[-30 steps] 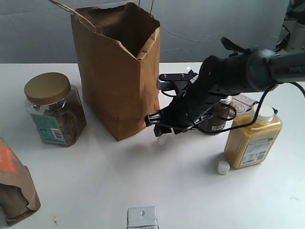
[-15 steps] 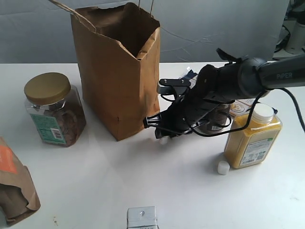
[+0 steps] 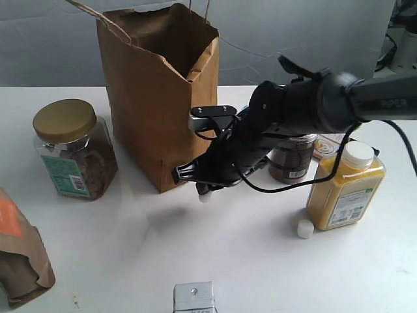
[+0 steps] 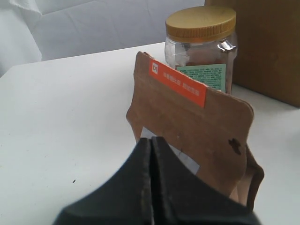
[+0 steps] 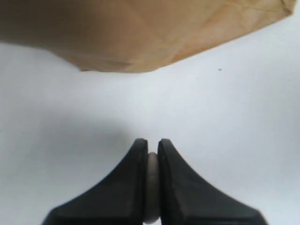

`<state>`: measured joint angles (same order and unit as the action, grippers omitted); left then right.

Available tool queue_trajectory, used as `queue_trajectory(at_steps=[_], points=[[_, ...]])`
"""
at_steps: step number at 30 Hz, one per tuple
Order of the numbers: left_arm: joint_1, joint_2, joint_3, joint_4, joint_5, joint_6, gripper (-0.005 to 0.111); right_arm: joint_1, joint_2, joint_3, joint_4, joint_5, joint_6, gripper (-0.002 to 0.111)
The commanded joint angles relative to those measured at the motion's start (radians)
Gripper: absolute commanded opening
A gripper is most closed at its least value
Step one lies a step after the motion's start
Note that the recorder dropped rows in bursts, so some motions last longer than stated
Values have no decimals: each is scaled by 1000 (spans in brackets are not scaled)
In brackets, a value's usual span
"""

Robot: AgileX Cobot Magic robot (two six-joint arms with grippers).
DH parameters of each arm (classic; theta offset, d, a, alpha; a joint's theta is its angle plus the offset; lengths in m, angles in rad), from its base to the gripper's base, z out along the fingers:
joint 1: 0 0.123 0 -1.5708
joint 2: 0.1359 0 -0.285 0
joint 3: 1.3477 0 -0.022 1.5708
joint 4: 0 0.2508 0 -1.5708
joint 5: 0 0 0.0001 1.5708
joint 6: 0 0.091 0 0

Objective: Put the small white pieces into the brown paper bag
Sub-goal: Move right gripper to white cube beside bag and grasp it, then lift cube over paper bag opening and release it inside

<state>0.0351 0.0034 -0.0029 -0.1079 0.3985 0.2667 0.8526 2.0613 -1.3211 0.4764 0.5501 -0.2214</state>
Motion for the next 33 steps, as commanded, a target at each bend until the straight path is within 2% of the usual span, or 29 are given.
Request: queue_trajectory(at_steps=[1,7,14,20,28,33], points=[[-4,-3,3,-9,-6,-2,0,58,-112,-2,-47,86,-11,3],[-4,-3,3,-9,-6,-2,0,154,-359,74,-79,79,-18,3],[-4,-3,3,-9,-6,-2,0,173,-571,61,-74,-246,-11,3],[-4,-3,3,-9,-6,-2,0,167,-499,-74,-77,-329,-11,3],[-4,-3,3,-9,-6,-2,0,69,-316,-279,-75,-298,34,4],[-4,-3,3,-9,-6,-2,0,32,-237,-340,-73,-285,40,18]])
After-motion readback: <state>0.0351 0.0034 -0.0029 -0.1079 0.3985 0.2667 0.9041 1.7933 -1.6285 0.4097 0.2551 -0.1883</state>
